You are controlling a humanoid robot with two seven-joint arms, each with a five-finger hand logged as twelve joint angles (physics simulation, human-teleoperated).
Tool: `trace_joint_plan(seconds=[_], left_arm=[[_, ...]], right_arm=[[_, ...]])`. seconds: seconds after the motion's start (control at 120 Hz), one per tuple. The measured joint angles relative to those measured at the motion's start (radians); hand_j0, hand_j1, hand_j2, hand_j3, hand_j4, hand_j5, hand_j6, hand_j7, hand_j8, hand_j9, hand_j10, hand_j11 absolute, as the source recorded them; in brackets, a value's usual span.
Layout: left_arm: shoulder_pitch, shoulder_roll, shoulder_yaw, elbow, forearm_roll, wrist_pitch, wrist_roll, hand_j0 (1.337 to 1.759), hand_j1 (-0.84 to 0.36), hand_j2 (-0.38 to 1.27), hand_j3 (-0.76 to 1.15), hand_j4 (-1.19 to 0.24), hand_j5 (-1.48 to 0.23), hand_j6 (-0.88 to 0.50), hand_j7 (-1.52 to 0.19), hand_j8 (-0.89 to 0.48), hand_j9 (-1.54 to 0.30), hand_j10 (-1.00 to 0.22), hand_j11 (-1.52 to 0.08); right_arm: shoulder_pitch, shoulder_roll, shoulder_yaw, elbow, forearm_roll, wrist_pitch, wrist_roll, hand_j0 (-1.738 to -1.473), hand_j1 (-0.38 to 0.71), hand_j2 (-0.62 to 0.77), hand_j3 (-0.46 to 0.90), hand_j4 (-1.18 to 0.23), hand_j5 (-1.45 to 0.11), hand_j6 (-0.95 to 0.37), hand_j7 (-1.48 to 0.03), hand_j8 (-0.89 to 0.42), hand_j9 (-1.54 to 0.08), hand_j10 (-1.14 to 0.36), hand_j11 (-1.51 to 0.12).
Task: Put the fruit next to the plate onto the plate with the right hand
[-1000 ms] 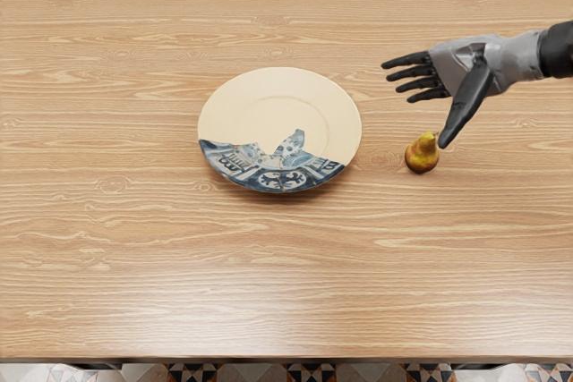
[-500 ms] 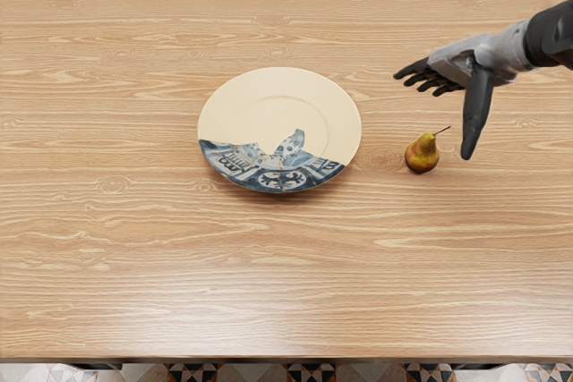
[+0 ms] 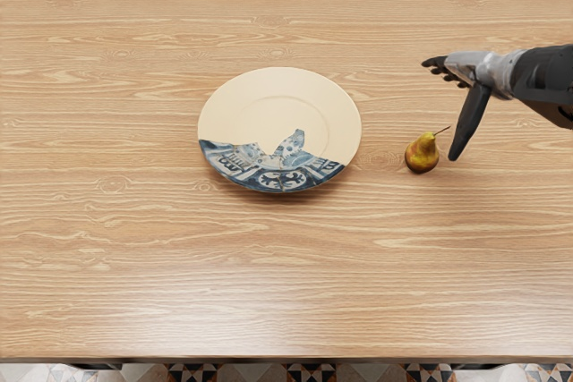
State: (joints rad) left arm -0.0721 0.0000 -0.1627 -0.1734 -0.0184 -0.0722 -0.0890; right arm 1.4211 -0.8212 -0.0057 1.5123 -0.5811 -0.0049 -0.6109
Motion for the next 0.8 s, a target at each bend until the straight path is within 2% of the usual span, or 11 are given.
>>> trace_joint_plan(seconds=[0.233, 0.475, 0.8], left_arm=[[0.000, 0.000, 0.000, 0.000, 0.000, 0.000, 0.000, 1.658, 0.34, 0.00, 0.00, -0.01, -0.01, -0.01, -0.01, -0.01, -0.01, -0.01, -0.01], [-0.001, 0.000, 0.000, 0.000, 0.000, 0.000, 0.000, 1.658, 0.34, 0.00, 0.00, -0.01, -0.01, -0.01, -0.01, -0.01, -0.01, -0.01, -0.01], [-0.005, 0.000, -0.002, 0.000, 0.000, 0.000, 0.000, 1.658, 0.34, 0.00, 0.00, -0.01, -0.01, -0.01, -0.01, -0.01, -0.01, -0.01, -0.01]], right_arm=[[-0.060, 0.028, -0.006, 0.007, -0.019, -0.106, 0.000, -1.658, -0.35, 0.00, 0.00, -0.01, 0.00, -0.01, 0.00, -0.01, 0.00, 0.00, 0.00], [-0.108, 0.076, -0.039, -0.001, -0.049, -0.209, 0.000, -1.658, -0.24, -0.02, 0.00, -0.10, -0.12, -0.10, -0.12, -0.10, -0.12, -0.10, -0.12], [-0.166, 0.087, -0.046, -0.039, -0.107, -0.261, 0.000, -1.658, -0.20, -0.02, 0.00, -0.13, -0.16, -0.13, -0.16, -0.13, -0.16, -0.13, -0.16]])
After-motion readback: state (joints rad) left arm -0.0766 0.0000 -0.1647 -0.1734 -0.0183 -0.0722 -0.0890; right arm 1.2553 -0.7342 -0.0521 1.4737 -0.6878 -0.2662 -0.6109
